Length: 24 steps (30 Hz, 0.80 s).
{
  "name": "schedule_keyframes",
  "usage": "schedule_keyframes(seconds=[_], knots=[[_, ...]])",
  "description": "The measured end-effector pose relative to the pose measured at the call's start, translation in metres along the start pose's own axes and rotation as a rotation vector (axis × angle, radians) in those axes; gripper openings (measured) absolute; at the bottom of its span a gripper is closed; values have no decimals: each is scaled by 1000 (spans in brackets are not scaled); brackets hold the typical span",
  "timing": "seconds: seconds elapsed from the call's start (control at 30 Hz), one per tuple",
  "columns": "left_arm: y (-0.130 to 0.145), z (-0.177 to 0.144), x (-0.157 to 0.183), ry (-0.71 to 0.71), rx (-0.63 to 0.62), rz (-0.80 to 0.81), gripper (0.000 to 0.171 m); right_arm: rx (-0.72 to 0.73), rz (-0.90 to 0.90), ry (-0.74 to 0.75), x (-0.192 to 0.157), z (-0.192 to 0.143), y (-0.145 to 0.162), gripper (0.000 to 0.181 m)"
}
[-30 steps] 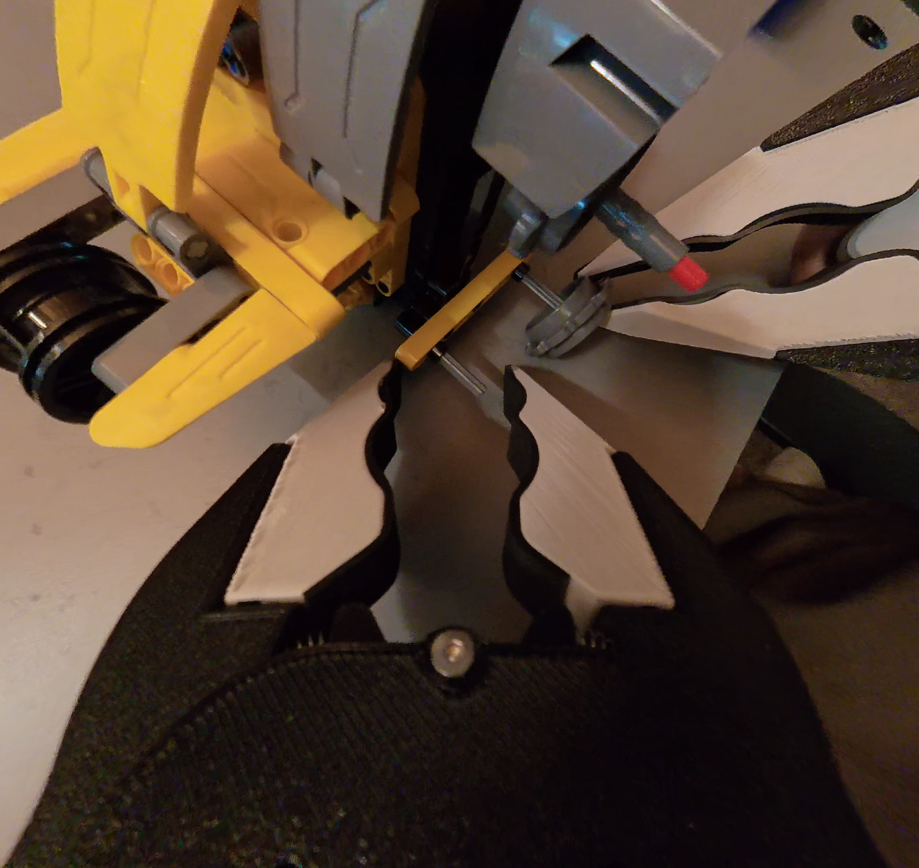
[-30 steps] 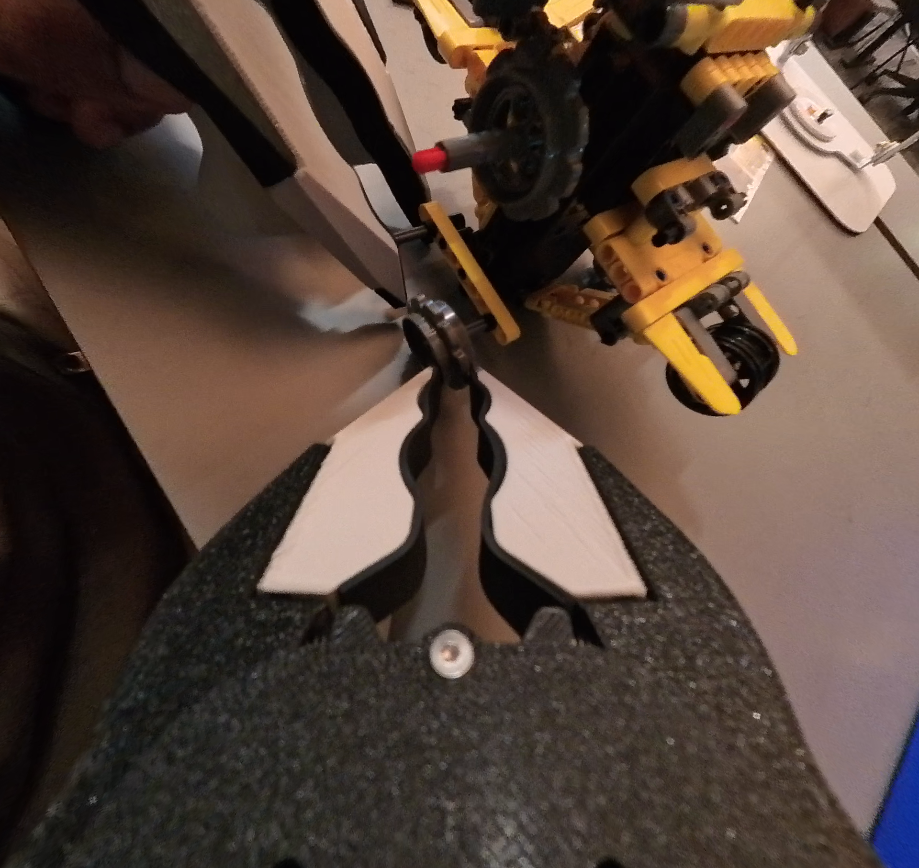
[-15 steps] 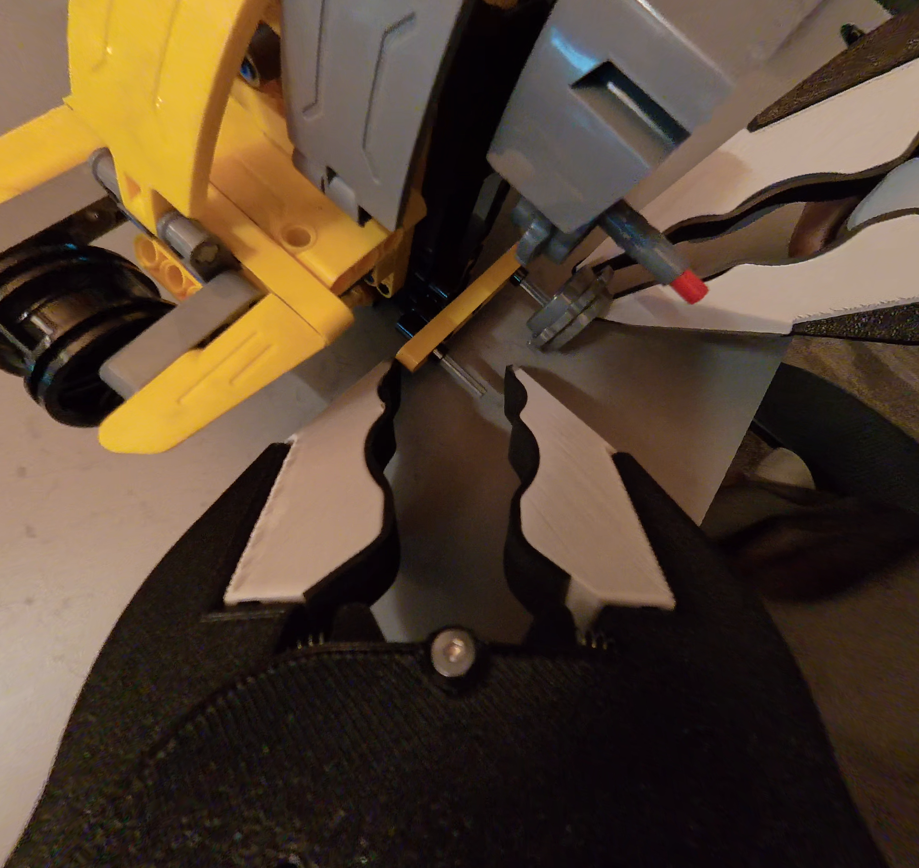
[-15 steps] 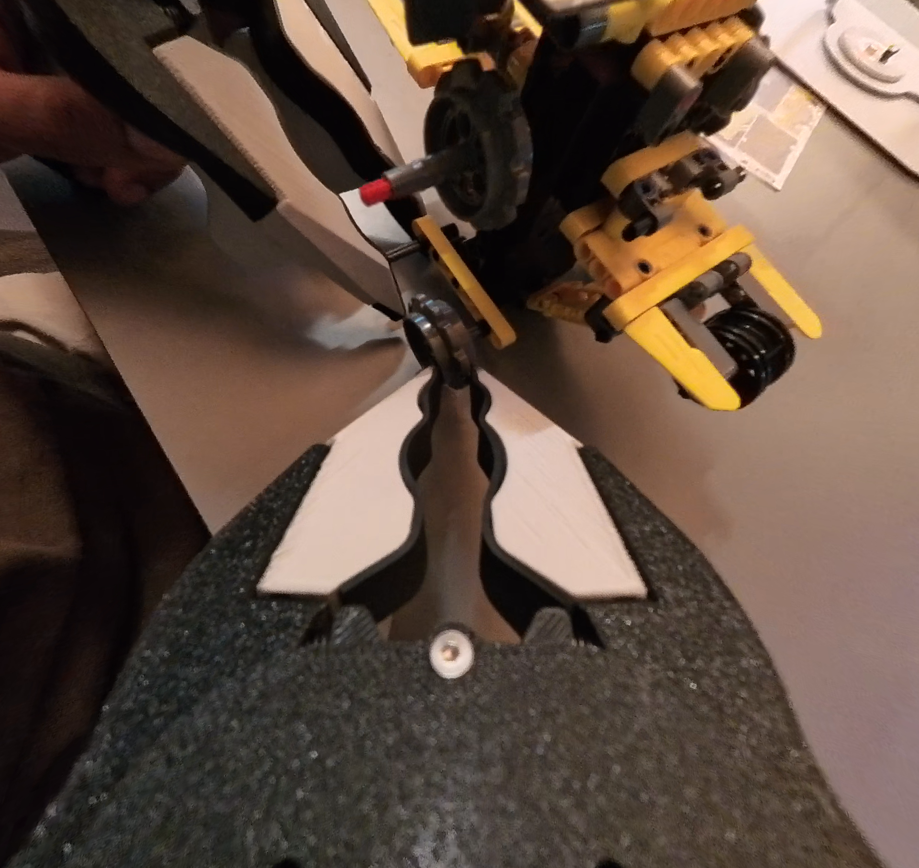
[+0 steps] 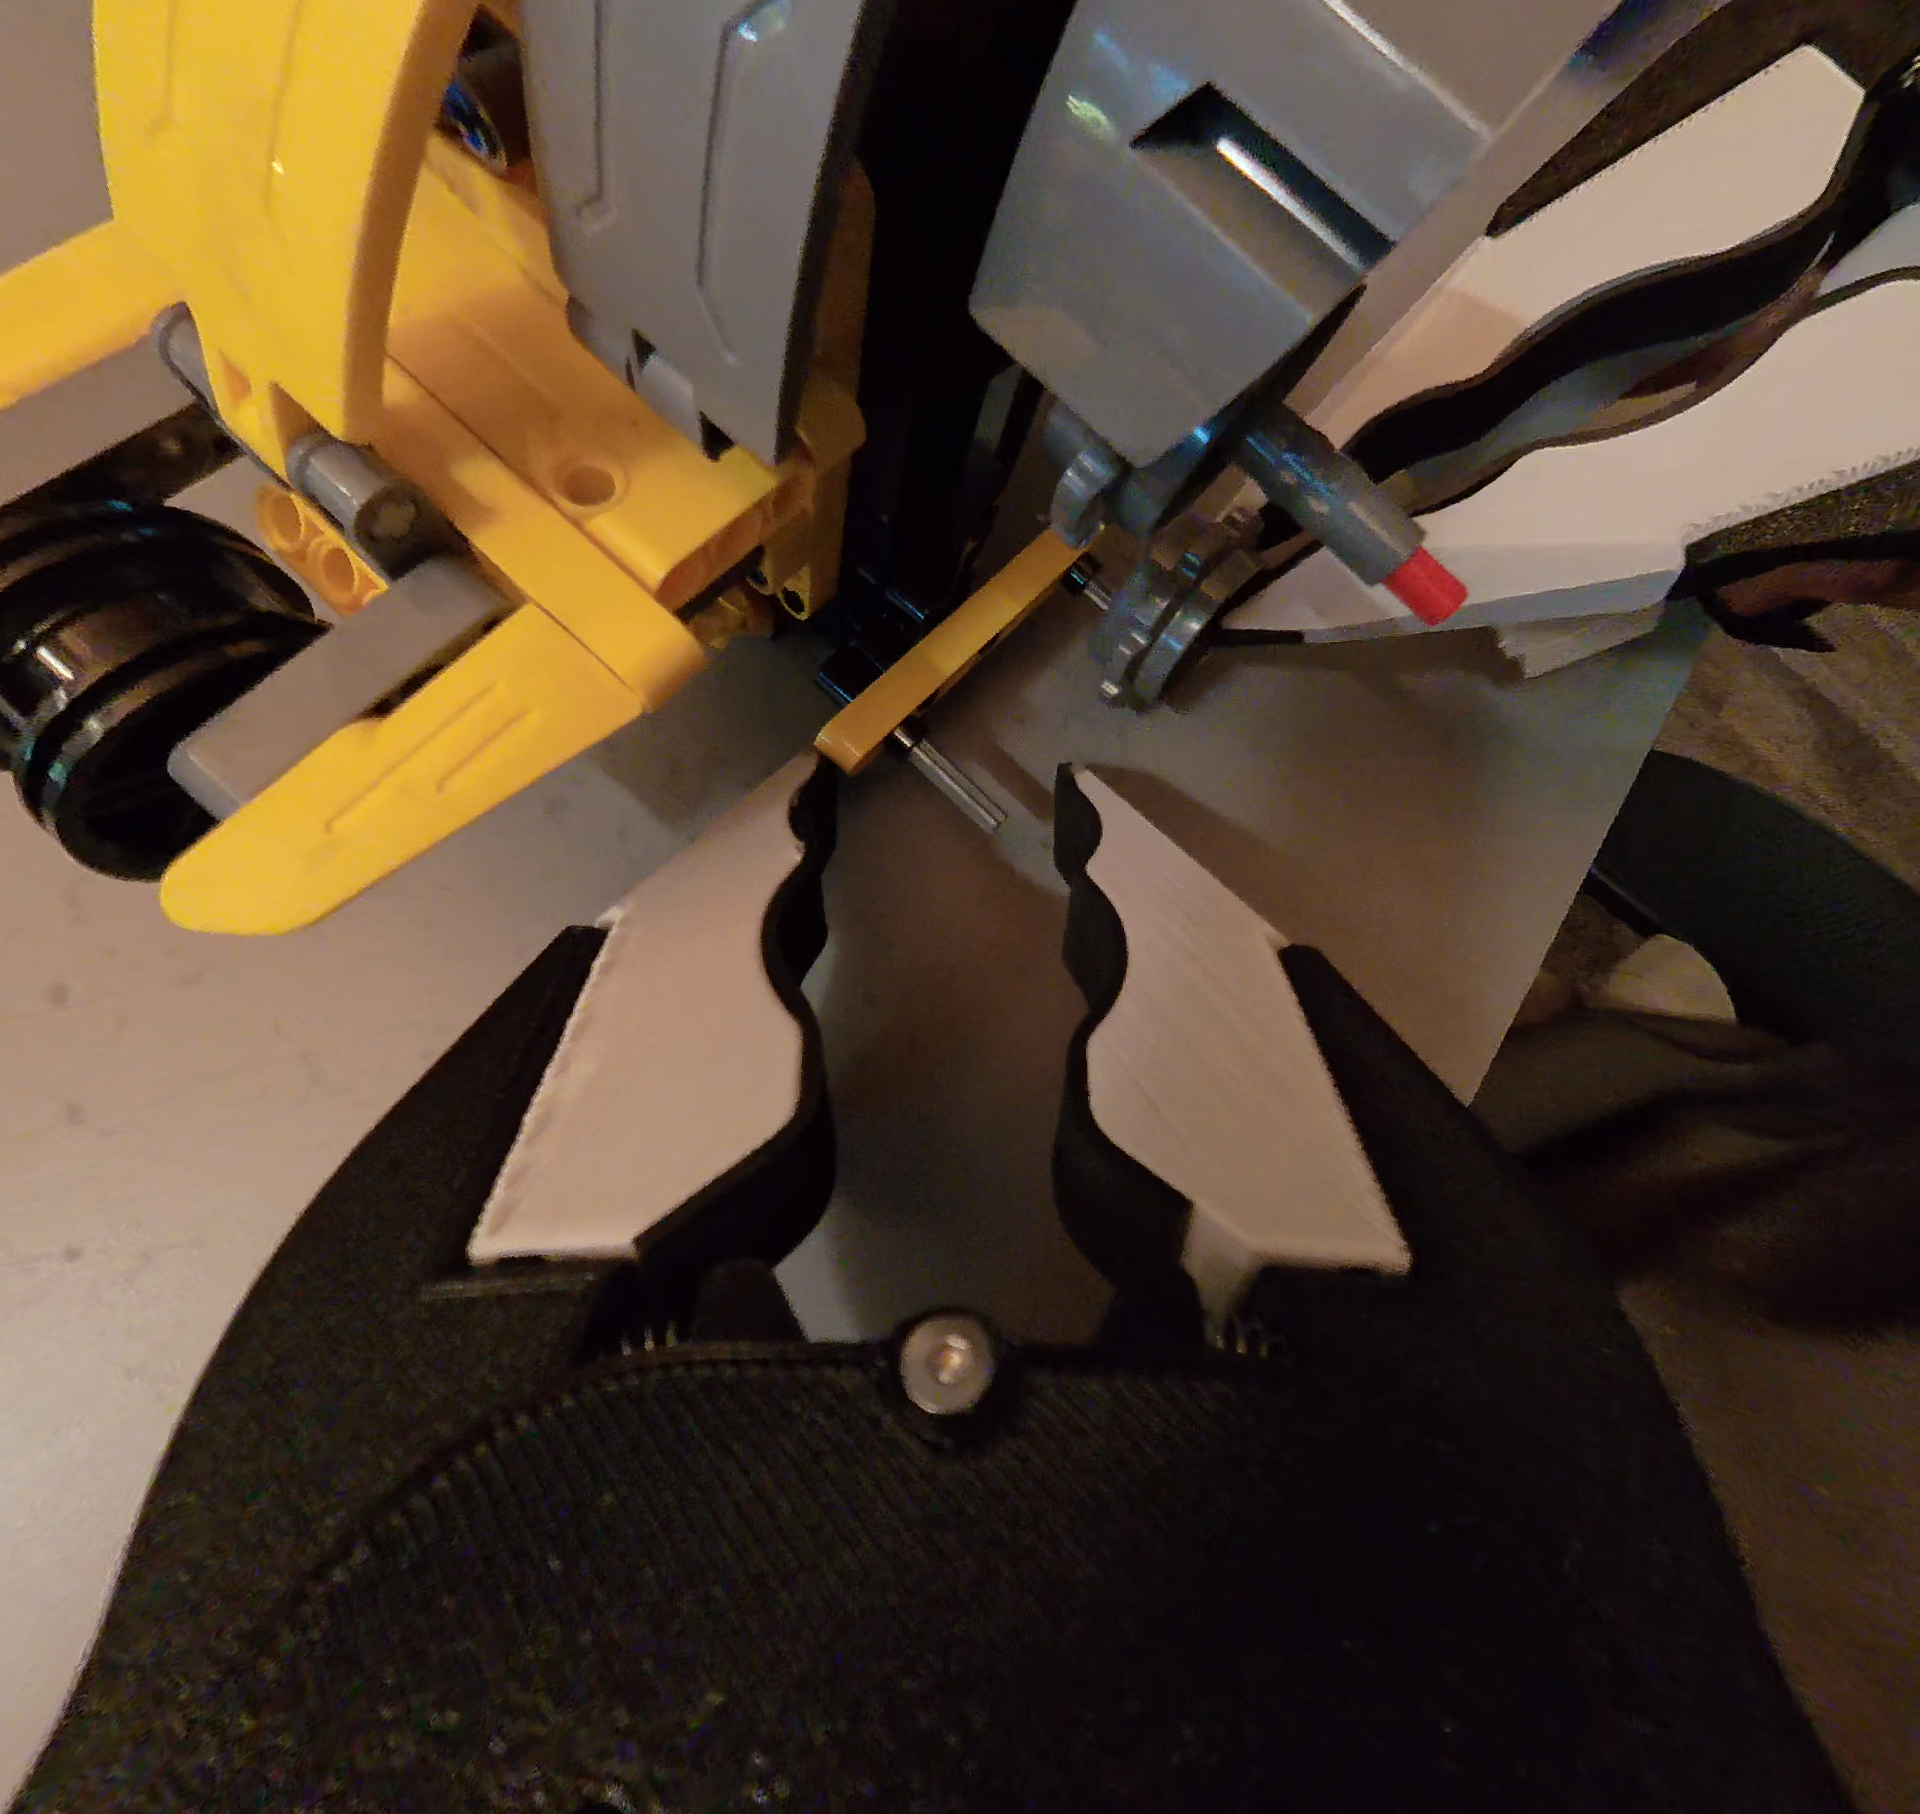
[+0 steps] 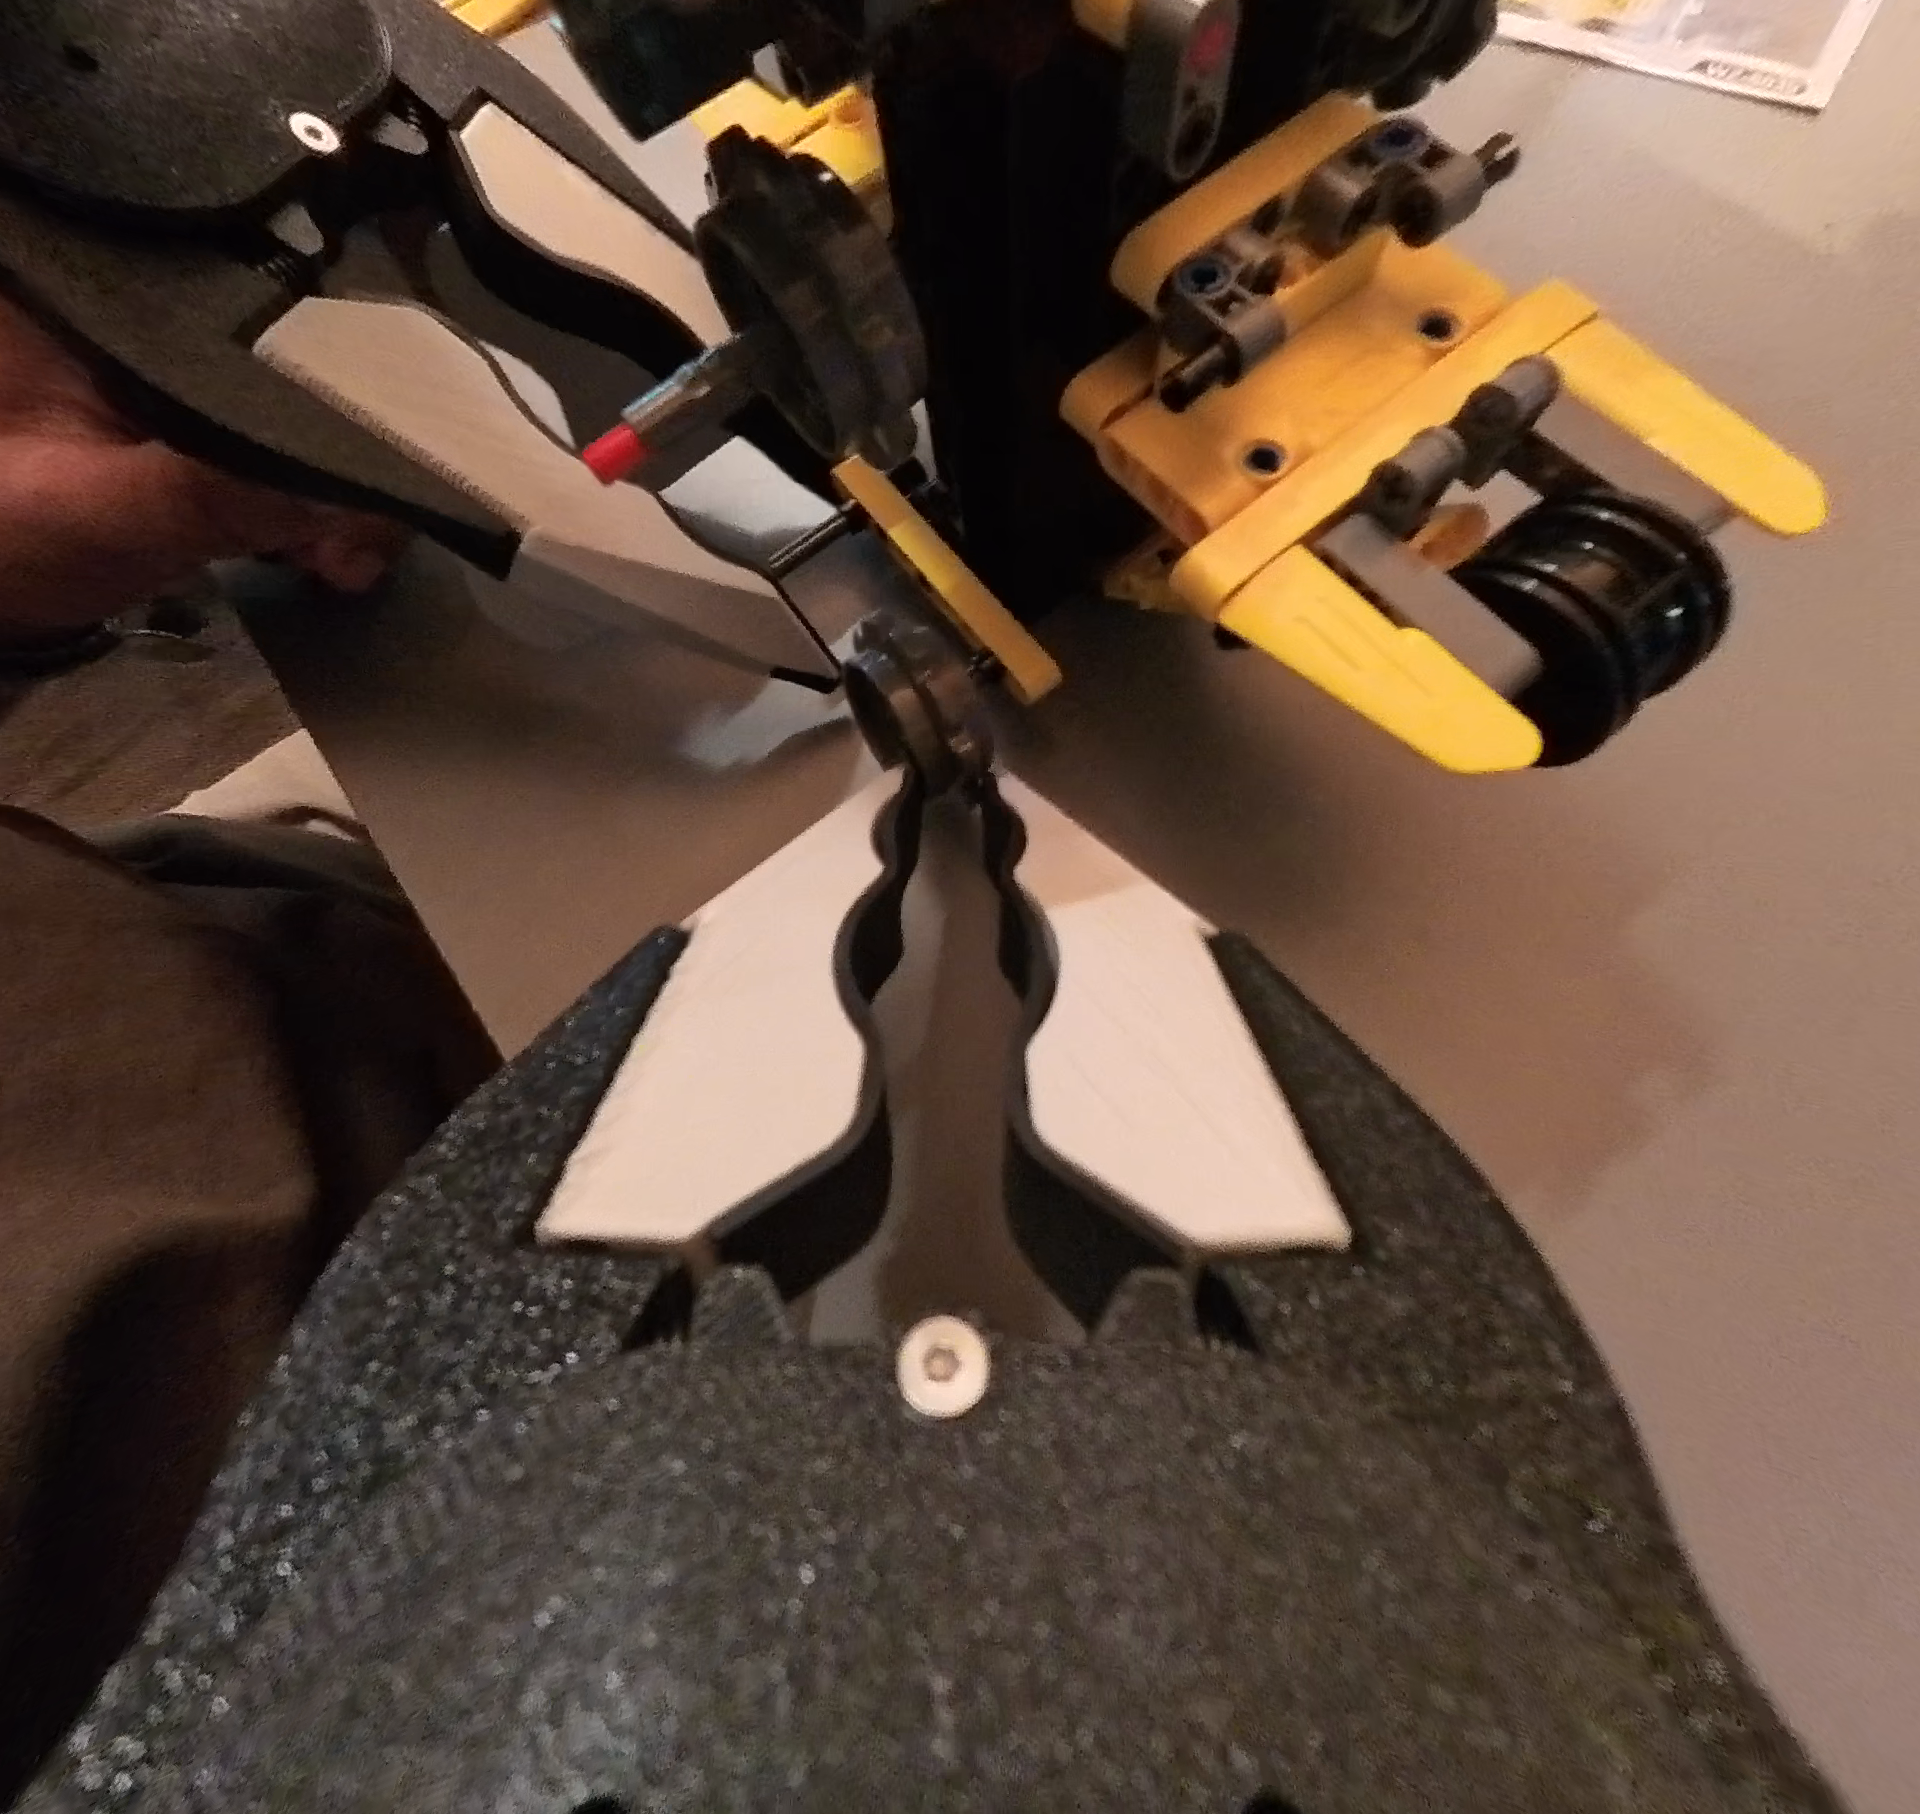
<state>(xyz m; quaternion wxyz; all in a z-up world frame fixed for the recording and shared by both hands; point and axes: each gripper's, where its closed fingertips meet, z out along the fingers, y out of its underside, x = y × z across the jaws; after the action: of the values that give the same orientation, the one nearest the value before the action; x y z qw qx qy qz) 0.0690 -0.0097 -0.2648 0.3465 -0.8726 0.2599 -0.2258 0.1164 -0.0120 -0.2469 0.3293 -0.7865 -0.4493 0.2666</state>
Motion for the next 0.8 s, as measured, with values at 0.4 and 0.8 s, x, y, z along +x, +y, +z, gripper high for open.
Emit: schedule_keyframes(seconds=[0.4, 0.8], knots=[[0, 0, 0, -14, -2, 11, 41, -59, 8, -45, -4, 0, 0, 11], [1, 0, 1, -13, -3, 13, 41, -28, -194, 85, -3, 2, 8, 11]])
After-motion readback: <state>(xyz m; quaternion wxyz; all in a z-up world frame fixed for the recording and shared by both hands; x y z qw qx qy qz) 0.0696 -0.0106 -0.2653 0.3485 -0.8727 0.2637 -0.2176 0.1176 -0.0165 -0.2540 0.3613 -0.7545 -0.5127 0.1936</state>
